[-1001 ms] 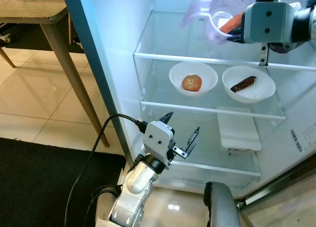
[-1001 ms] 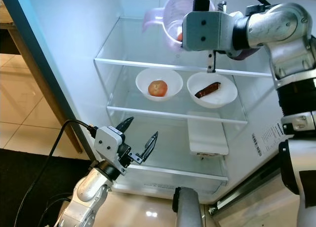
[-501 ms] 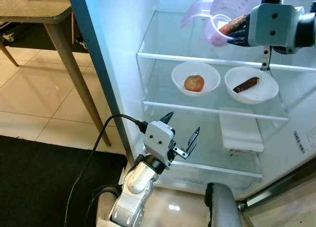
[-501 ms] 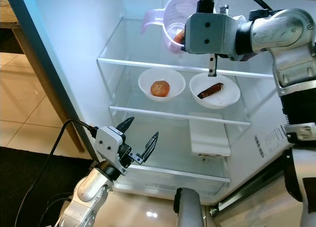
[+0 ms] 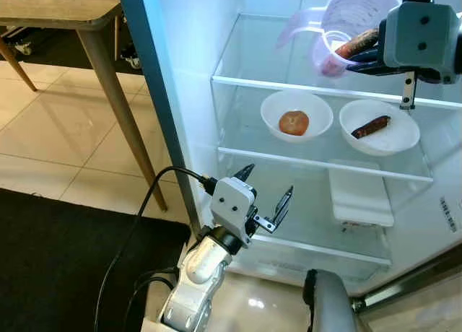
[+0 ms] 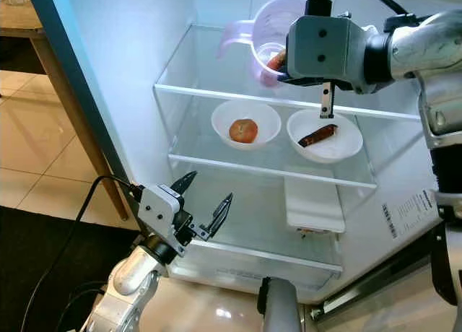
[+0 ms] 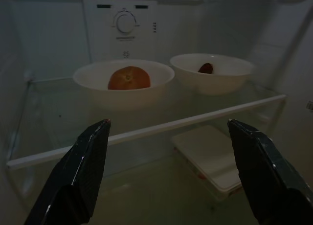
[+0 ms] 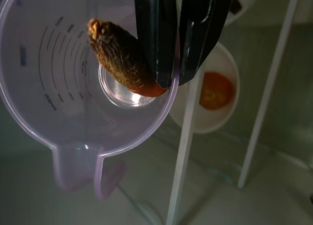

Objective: Restocking fridge

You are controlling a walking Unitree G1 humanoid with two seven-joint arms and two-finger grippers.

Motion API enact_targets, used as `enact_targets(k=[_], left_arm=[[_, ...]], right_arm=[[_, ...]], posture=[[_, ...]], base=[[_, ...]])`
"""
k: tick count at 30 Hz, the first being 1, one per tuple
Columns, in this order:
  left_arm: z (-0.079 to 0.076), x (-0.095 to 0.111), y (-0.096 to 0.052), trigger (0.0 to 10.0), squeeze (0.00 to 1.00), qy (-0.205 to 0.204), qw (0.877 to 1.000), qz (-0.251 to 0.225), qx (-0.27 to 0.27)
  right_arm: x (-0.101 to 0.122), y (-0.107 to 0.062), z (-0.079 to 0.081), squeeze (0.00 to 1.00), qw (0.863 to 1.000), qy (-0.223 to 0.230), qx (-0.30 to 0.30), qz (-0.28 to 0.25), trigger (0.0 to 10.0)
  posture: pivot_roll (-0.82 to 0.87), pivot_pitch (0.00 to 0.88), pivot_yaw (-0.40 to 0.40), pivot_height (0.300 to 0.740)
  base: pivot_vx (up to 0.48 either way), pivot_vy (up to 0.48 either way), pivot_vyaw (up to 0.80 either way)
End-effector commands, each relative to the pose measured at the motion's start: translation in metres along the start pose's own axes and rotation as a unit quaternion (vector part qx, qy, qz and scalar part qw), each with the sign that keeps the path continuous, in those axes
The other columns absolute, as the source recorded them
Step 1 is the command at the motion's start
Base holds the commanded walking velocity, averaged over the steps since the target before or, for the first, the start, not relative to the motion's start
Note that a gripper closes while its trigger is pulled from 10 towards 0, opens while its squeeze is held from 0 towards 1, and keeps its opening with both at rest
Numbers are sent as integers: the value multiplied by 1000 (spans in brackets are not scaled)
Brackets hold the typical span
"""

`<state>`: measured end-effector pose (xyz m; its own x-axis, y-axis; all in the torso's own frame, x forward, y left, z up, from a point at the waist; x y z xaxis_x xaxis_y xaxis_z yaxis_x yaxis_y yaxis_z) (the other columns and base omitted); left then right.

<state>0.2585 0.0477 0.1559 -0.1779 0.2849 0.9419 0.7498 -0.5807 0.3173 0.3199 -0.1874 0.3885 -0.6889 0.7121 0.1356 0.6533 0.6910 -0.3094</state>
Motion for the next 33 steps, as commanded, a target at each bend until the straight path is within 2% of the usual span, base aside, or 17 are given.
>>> enact_targets(k=[1,5,19,22,23,26,27,33], left_arm=[[-3,-4,0,10000,0,-3,1000,4,1],[-3,-4,0,10000,0,-4,1000,4,0],[-4,-5,1,10000,0,-5,1000,3,0],[-4,-4,1,10000,0,-5,1000,3,0],[-4,-4,1,10000,0,-5,1000,3,0],[-4,-5,1,10000,0,-5,1000,3,0],[-4,-5,1,10000,0,-4,1000,4,-1],[-5,-5,2,10000,0,-5,1000,2,-2]], right_arm=[[1,-3,7,0,1000,19,1,-9,0],[5,3,23,0,998,45,12,-29,0],[13,-2,30,0,995,84,-17,-51,0],[12,-2,32,0,995,85,-15,-44,0],[7,-3,33,0,996,82,-12,-23,0],[2,-4,33,0,997,80,-13,-7,0],[-4,-6,30,0,997,75,-16,17,0],[-4,-12,29,0,997,71,-11,19,0]], posture=[[-36,101,-25,369],[-38,101,-23,369],[-40,98,-25,369],[-39,99,-24,369],[-39,98,-24,369],[-40,97,-24,369],[-40,97,-24,369],[-39,88,-26,369]], base=[[0,0,0],[0,0,0],[0,0,0],[0,0,0],[0,0,0],[0,0,0],[0,0,0],[0,0,0]])
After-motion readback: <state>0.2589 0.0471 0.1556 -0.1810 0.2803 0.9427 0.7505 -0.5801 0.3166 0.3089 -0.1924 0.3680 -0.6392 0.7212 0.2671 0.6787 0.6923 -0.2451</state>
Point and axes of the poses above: a point about 5 cm out from each wrist's last joint towards the gripper, its own y axis pointing out of the wrist towards the gripper, its own x axis along the axis of the wrist's last joint, z = x × y, the point moved 1 cm from there along y, pointing out of the wrist towards the gripper, and after that the axes turned 13 degrees about -y, right-handed, at the moved point
